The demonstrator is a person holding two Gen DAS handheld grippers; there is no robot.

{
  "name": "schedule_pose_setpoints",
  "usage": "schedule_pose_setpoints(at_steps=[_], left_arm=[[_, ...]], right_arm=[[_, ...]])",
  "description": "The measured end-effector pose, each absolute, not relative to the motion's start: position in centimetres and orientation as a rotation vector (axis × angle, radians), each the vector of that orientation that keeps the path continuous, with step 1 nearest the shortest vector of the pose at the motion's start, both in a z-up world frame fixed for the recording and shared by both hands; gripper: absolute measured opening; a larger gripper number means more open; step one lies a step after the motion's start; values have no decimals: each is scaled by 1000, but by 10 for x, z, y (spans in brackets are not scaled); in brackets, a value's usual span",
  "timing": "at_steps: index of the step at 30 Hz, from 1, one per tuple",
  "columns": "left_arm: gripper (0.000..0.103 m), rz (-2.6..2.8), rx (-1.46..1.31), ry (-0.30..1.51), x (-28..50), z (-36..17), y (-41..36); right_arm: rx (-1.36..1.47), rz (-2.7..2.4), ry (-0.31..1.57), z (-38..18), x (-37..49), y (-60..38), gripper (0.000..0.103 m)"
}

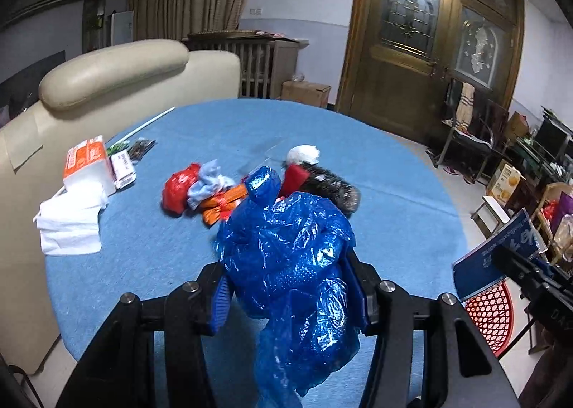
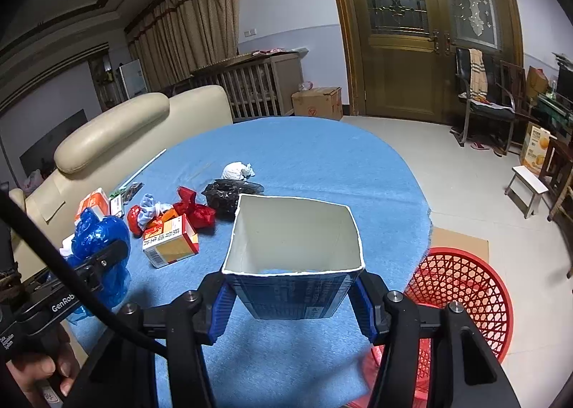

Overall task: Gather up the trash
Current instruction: 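Carry both items to the red basket and open the right gripper over it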

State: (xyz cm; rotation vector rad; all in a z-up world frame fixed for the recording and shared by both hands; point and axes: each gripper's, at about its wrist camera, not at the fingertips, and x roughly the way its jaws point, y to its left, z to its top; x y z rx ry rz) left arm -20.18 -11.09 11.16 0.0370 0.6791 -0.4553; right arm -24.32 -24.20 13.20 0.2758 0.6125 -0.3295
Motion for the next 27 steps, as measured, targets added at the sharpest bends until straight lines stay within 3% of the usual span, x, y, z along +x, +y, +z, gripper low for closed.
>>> schedule_pose_setpoints(at_steps=[27], left_arm=[[55,-831,250,622,-256,125,-258]], right_arm=[[512,-641,696,65,-350,-372,60]])
